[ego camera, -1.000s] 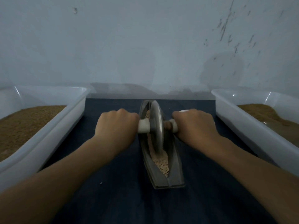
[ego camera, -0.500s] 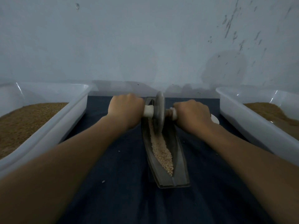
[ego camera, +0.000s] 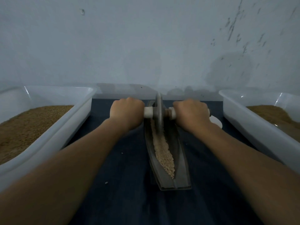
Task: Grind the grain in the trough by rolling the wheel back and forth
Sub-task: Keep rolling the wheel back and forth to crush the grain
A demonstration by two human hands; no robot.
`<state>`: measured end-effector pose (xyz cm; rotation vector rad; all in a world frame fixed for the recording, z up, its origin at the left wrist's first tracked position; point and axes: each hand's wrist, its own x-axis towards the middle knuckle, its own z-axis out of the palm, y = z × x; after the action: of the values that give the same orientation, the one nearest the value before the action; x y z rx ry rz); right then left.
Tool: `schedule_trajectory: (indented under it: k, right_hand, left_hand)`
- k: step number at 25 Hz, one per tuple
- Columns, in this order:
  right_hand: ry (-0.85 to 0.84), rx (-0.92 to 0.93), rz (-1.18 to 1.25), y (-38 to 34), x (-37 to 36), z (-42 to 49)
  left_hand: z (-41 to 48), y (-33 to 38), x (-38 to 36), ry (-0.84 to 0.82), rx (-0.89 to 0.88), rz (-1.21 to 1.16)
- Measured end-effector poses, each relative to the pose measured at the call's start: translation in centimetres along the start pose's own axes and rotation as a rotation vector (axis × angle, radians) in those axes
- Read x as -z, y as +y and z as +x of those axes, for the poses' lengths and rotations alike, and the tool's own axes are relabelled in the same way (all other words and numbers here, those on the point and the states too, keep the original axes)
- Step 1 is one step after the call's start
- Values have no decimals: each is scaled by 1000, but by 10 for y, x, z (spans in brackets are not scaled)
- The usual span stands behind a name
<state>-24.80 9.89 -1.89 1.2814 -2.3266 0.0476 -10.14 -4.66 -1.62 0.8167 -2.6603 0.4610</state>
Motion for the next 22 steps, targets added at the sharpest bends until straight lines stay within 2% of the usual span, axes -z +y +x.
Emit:
schedule_trajectory:
  k: [3,7,8,10,13,17,19,22]
  right_hand:
    - [-5,56,26,7,1,-17]
    - [244,189,-46,16,15,-82]
    - [280,199,-40,17,19,-87]
    - [216,187,-44,16,19,-82]
    - [79,54,-34,3,6,-37]
    - [-18,19,7,0,3,7]
    - [-7,54,18,7,4,-11]
    - [173,163,-33,13,8,-58]
  left_hand:
    - [-18,1,6,14,-37,17]
    - [-87,-3,18,253,-174,13]
    - [-87,-4,22,268,-195,14]
    - [-80,-2,15,174,-157,28]
    - [-33,0,-3,76,-26,19]
    - [6,-4,-3,-73,-2,-28]
    - [-12,-2,2,-69,-12,-18]
    - [-63,0,6,103,-79,17]
